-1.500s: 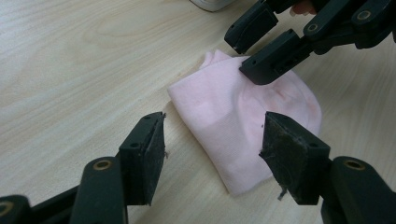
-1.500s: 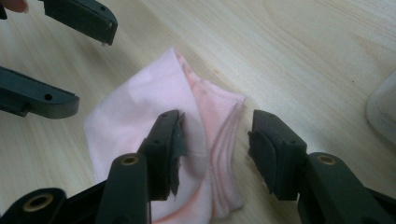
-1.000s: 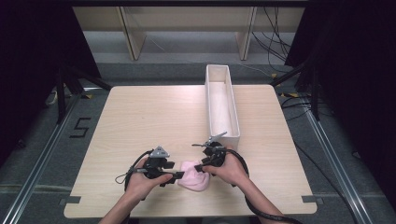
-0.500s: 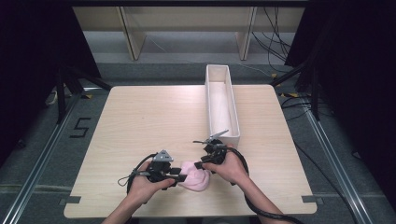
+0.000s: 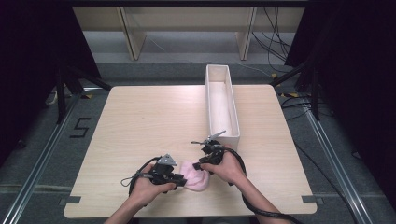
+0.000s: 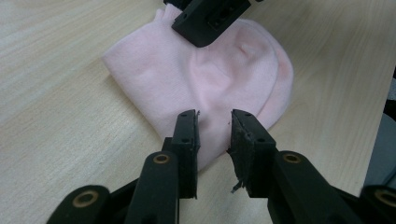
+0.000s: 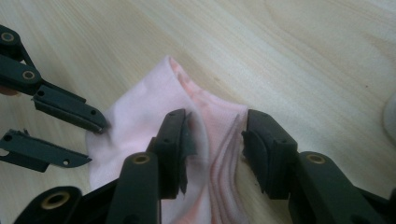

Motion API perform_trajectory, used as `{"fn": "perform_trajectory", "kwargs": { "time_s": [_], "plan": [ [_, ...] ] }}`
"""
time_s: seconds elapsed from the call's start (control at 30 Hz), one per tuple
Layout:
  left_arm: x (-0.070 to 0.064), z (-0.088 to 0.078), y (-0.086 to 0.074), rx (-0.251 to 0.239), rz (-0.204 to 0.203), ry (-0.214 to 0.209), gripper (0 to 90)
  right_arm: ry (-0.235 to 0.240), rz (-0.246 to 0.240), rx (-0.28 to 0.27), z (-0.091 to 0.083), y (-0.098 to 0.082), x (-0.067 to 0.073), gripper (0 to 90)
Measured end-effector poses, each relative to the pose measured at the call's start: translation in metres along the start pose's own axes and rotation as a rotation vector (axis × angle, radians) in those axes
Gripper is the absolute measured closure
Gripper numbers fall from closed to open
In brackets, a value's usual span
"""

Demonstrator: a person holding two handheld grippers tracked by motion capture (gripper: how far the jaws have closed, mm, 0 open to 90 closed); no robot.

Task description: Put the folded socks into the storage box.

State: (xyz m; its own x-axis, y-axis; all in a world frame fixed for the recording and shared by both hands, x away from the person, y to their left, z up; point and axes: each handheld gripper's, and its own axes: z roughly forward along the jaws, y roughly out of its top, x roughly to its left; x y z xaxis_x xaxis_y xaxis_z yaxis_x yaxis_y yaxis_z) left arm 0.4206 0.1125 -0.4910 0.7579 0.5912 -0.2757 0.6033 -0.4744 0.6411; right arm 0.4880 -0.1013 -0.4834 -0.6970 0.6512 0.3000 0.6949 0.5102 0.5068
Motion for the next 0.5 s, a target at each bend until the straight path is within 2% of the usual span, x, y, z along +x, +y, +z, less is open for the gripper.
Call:
{"fn": "perform_trajectory", "kwargs": {
  "time_s": [0.23, 0.5],
  "plan": [
    [-0.0006, 0.0016, 0.0008, 0.012, -0.005, 0.002, 71.6, 0.018, 0.002, 0.013, 0.0011, -0.0006, -0.0001, 61.5],
    [0.0011, 0.002, 0.0007, 0.017, -0.028, 0.001, 74.1, 0.037, 0.001, 0.023, 0.0022, -0.0002, -0.001, 69.3]
  ]
}}
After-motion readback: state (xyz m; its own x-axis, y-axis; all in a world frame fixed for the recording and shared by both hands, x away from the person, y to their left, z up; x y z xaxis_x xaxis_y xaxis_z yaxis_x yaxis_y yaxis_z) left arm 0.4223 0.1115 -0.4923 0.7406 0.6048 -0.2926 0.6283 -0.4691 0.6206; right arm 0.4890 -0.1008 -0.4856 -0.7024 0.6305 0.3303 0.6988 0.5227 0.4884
